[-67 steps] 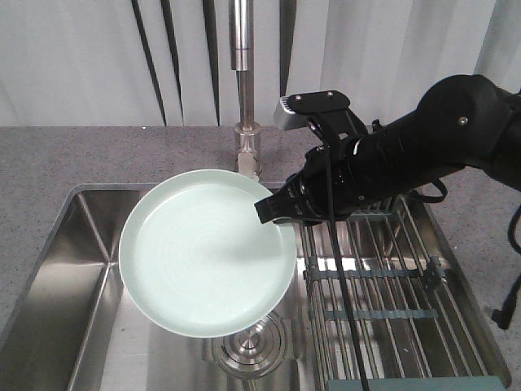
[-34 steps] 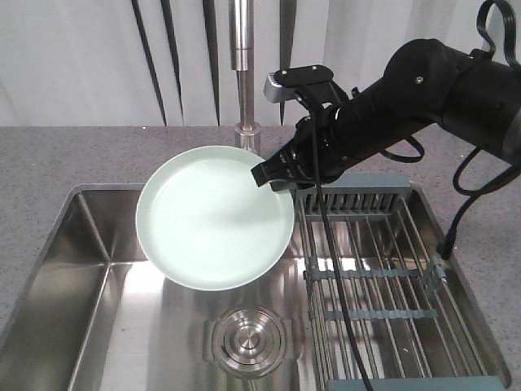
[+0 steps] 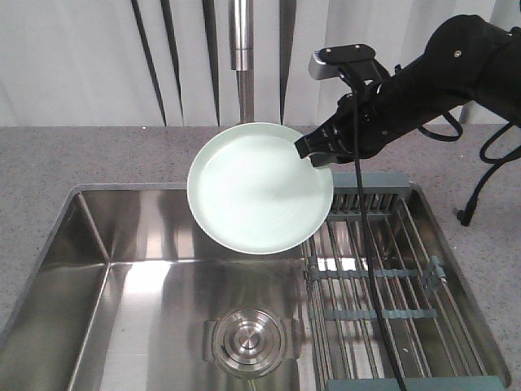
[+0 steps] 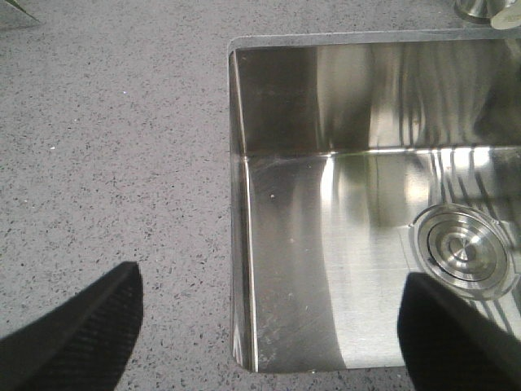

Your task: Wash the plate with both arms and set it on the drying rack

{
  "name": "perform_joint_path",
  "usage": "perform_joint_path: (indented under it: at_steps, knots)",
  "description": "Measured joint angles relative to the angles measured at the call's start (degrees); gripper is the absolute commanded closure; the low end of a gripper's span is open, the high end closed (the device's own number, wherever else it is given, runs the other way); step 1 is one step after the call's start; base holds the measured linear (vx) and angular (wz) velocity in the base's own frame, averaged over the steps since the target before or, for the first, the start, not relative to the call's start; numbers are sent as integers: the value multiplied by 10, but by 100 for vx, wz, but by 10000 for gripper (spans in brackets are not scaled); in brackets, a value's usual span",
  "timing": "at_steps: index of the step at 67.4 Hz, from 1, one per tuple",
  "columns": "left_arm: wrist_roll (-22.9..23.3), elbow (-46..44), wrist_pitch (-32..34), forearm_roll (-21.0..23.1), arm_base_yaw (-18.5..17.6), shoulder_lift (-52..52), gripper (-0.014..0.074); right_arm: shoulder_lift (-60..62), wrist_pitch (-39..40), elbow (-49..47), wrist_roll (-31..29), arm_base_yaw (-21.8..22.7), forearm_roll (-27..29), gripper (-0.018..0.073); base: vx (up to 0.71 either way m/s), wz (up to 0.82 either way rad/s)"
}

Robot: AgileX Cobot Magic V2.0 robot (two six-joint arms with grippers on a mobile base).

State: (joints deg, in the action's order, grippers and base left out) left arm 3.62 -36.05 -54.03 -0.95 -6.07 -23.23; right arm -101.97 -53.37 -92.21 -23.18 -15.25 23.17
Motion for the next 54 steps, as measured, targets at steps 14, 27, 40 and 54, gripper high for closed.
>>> perform_joint_path:
  at_steps: [14,27,40,54]
  knots:
    - [0,0,0,0,0,0,10,5,-7,6,-2,19,-2,561,0,0]
    - [0,0,0,0,0,0,10,48,15,67,-4,38,-1,561,0,0]
    - [0,0,0,-1,0,0,10,97,33,127,-4,50,-1,561,0,0]
    - [0,0,0,-1,0,0,10,151,45,190,-4,50,-1,561,0,0]
